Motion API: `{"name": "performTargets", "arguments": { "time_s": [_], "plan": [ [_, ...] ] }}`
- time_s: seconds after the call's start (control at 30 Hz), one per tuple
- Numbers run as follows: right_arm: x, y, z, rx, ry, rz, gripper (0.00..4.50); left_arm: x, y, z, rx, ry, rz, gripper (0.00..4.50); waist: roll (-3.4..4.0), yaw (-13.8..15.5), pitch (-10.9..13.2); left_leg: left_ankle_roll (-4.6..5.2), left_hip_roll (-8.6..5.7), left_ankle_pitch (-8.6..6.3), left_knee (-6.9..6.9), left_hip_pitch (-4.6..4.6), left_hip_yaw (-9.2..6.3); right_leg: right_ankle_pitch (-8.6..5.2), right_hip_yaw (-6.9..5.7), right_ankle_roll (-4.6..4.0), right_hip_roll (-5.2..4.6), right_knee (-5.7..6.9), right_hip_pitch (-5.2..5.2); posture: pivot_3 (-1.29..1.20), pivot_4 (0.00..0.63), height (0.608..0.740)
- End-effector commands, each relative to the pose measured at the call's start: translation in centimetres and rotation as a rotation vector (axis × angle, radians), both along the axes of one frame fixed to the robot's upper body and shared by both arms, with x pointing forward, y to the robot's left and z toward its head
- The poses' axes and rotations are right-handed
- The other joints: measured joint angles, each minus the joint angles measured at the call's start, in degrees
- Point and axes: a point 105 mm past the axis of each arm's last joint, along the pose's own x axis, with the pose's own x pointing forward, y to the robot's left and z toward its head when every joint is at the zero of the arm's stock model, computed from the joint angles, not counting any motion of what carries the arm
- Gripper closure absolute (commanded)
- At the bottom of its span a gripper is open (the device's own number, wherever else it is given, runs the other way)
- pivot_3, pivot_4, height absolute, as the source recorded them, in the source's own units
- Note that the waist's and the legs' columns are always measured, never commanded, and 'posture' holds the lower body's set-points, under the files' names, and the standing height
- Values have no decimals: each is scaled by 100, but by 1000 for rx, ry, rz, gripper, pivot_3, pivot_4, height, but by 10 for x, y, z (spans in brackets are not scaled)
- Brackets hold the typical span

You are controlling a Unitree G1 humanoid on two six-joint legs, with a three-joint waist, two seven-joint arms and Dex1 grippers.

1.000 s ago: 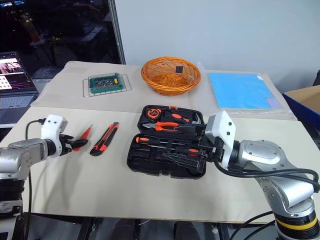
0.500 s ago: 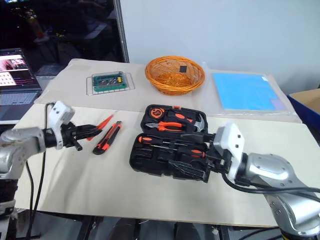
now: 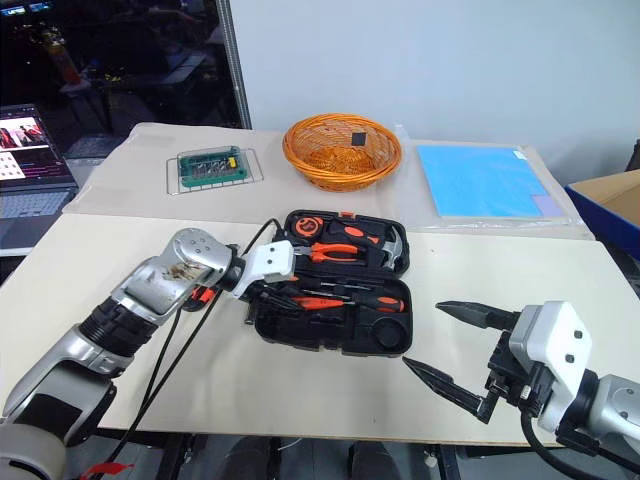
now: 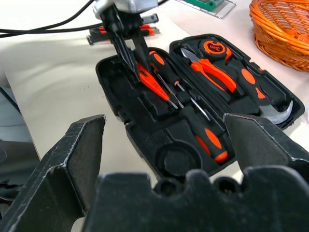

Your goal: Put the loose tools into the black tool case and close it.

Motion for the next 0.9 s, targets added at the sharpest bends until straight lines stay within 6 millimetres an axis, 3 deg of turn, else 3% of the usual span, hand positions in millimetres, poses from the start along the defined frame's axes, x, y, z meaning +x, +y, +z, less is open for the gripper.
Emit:
{"name": "performTargets", "arguments": {
  "time_s": [0.03,0.23,0.73,0.77,0.9],
  "plan": [
    [-5,7,8,-6,-43,8,0,9,2,1,65,-70,-35,4045,1,5,0,0,-1,0,0,0,0,0,0,1,-1,-1,1,0,150,740],
    [-7,11,7,2,-37,2,0,8,4,-9,111,-67,-88,4045,1,13,-1,0,-3,0,0,3,-1,-1,-2,2,-4,-2,9,0,150,740],
    [-4,11,7,-3,-36,6,0,4,9,-2,161,-30,-103,4045,2,-8,-1,0,-2,-1,0,24,-4,-3,-5,3,-4,-4,35,0,150,740],
    [-3,11,7,-3,-36,7,0,4,9,-1,159,-25,-103,3045,2,-10,-1,0,-1,-1,0,24,-4,-3,-5,3,-4,-4,35,0,150,740],
    [-2,12,7,-3,-37,13,0,8,6,11,88,-49,-51,1753,2,-9,-1,0,-1,-1,0,24,-4,-4,-4,3,-3,-4,34,0,150,740]
  ]
}}
